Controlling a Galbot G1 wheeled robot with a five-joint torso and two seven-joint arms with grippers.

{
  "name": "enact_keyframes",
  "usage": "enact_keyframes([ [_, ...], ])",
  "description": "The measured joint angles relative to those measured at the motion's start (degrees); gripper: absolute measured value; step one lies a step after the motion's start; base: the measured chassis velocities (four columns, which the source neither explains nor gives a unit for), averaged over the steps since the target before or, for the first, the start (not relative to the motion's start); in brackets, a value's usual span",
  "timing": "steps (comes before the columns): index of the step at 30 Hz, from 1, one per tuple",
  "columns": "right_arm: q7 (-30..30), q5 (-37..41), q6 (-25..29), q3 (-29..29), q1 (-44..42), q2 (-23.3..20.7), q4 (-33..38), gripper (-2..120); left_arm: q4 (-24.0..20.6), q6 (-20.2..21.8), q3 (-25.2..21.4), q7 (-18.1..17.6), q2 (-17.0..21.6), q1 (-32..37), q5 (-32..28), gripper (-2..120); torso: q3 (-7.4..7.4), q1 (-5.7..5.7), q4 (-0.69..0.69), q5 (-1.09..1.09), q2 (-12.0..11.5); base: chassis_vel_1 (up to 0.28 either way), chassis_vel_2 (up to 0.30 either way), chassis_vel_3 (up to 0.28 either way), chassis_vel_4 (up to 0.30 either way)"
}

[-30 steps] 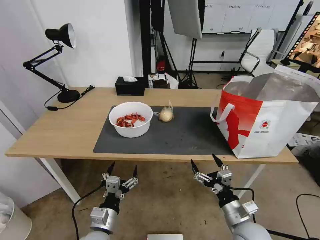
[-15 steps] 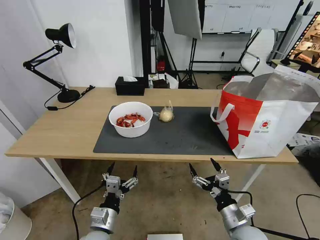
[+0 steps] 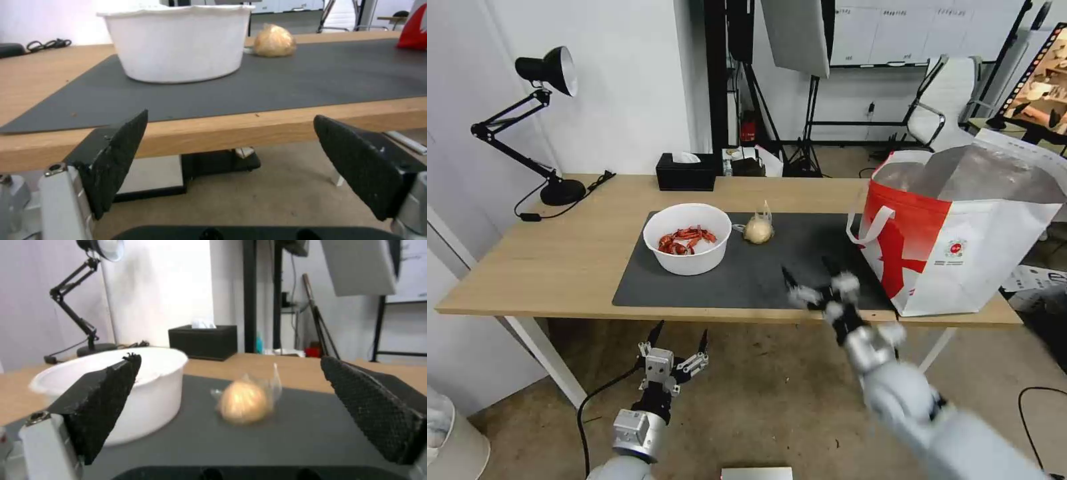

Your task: Pick up the trash from the table and place it into the takeout bag.

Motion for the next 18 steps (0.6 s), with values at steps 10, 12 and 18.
enact_keyframes([
  [10,-0.1,7.1,-5.3,-10.8,24.3,8.2,-22.8,100,-0.1,0.0,-0.5,0.0,0.2,-0.1,-0.2,100,0.00,0.00,-0.01,-0.02,0.0,0.000,0.000,0.000,0.000],
  [12,-0.7,8.0,-7.7,-12.5,27.3,10.8,-27.8,100,0.0,0.0,-0.6,0.0,0.3,-0.1,-0.3,100,-0.01,0.00,-0.02,-0.01,0.0,0.000,0.000,0.000,0.000],
  [18,-1.8,7.5,-14.7,-15.5,32.6,16.2,-38.0,100,0.1,0.0,-1.1,0.0,0.5,-0.4,-1.0,100,0.00,0.00,-0.02,-0.01,0.0,0.000,0.000,0.000,0.000],
])
